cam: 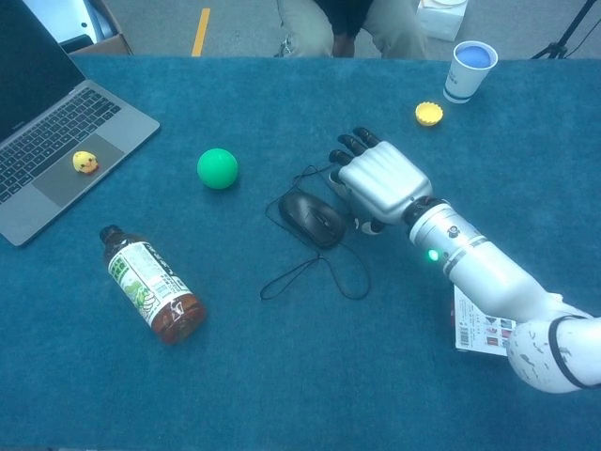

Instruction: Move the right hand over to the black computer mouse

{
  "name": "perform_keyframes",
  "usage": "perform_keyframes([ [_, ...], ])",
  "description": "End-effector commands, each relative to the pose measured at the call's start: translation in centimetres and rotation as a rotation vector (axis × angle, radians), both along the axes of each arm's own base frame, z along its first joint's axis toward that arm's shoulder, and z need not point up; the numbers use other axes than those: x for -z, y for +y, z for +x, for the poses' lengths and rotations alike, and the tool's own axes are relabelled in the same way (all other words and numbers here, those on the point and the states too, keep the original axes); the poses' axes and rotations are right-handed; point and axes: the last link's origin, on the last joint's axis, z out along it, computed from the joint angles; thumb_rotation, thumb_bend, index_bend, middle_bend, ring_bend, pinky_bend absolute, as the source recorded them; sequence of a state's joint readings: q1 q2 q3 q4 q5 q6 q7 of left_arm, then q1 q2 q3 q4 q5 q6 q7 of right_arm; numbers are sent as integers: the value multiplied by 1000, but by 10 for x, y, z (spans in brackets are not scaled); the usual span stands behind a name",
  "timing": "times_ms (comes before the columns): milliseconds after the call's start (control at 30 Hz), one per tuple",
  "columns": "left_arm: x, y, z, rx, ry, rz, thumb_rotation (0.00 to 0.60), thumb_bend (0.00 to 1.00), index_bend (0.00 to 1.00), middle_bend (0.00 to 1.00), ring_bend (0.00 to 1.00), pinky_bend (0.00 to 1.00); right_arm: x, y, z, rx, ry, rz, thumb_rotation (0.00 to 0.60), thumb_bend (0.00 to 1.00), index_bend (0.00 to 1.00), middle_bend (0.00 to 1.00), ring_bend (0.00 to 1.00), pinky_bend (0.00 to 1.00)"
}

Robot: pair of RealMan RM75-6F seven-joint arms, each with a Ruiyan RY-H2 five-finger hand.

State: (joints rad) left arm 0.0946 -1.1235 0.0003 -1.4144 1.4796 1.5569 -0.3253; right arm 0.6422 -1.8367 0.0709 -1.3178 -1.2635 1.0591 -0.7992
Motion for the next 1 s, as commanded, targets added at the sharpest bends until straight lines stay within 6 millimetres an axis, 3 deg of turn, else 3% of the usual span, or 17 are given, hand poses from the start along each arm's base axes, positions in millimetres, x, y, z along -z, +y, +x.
perform_keyframes([
  [33,0,0,0,1,1,-1,600,147,277,204,158,94,1,2,-2,4,0,12,600,153,503,215,0,0],
  [1000,-4,-1,-1,-1,4,17,600,147,277,203,158,94,6,4,-4,23,64,76,600,311,529,223,0,0],
])
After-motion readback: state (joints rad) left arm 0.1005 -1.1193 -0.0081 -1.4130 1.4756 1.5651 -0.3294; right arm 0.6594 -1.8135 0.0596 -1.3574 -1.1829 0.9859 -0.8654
